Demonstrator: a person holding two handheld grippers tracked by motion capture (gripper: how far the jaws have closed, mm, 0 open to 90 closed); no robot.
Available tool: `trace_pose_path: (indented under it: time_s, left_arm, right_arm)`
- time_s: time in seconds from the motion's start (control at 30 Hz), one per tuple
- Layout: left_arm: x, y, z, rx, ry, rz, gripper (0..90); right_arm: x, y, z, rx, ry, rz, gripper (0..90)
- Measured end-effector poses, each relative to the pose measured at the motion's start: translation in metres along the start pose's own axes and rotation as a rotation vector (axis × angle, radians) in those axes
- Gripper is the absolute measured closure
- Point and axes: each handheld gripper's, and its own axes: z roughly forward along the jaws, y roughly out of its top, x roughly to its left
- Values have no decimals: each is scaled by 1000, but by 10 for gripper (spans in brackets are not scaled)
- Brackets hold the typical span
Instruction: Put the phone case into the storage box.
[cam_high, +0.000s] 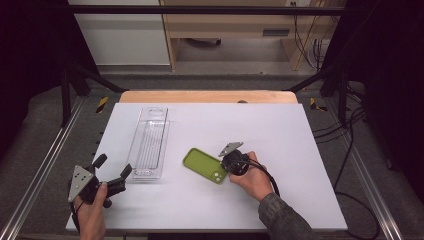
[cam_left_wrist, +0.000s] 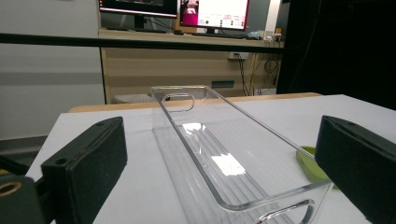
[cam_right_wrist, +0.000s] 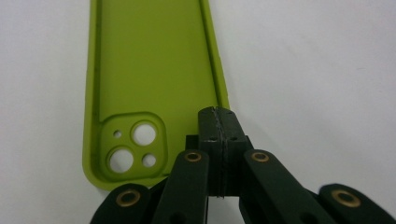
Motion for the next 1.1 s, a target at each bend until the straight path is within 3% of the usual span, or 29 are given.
trace_pose_path:
  time_s: [0.5,0.7,0.73,1.1]
  left_arm:
    - [0,-1,1,8,2,-1,24]
    - [0,-1,1,5,-2,0,24]
    - [0,-1,1,7,-2,-1,24]
    - [0,-1,2,7,-5,-1,25]
  right_arm:
    - [-21,9,11,13,-77,-12,900]
    - [-23,13,16,7,-103,-24,900]
    - [-24,15,19,0,-124,-35,900]
    - [-31,16,25,-45,-123,-6,900]
